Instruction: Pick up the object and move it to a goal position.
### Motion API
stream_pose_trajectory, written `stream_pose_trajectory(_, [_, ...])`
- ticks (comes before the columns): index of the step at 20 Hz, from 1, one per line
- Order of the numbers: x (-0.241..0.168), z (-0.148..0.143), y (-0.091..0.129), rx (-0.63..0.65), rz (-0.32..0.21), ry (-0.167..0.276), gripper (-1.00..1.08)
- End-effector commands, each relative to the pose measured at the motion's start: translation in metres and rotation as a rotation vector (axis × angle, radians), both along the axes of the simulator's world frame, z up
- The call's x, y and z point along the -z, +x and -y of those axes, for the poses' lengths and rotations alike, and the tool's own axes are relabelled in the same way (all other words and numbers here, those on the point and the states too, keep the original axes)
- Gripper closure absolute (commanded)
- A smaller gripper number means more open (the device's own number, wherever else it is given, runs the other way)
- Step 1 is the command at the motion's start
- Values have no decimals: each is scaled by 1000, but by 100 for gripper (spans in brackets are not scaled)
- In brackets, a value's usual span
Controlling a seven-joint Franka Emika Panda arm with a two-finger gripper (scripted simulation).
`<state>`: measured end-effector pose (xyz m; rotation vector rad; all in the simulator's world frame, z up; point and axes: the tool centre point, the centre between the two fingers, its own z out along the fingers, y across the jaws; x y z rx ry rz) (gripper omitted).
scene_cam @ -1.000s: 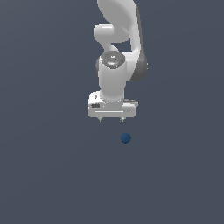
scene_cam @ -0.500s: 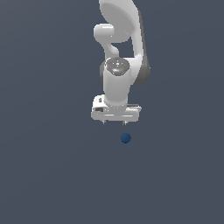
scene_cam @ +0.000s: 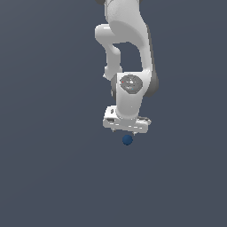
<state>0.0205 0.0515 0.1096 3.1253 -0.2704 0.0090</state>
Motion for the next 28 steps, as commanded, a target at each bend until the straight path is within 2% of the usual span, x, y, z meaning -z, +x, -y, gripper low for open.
stream_pose_trajectory(1, [10, -9, 2, 29, -1, 2, -92])
stream_pose_trajectory(9, [28, -24, 5, 75, -5, 5, -92])
stream_pose_trajectory(15, [31, -24, 5, 73, -6, 5, -92])
stream_pose_trajectory(23, [69, -24, 4, 76, -5, 5, -92])
stream_pose_trajectory(28, [79, -24, 5, 77, -5, 5, -92])
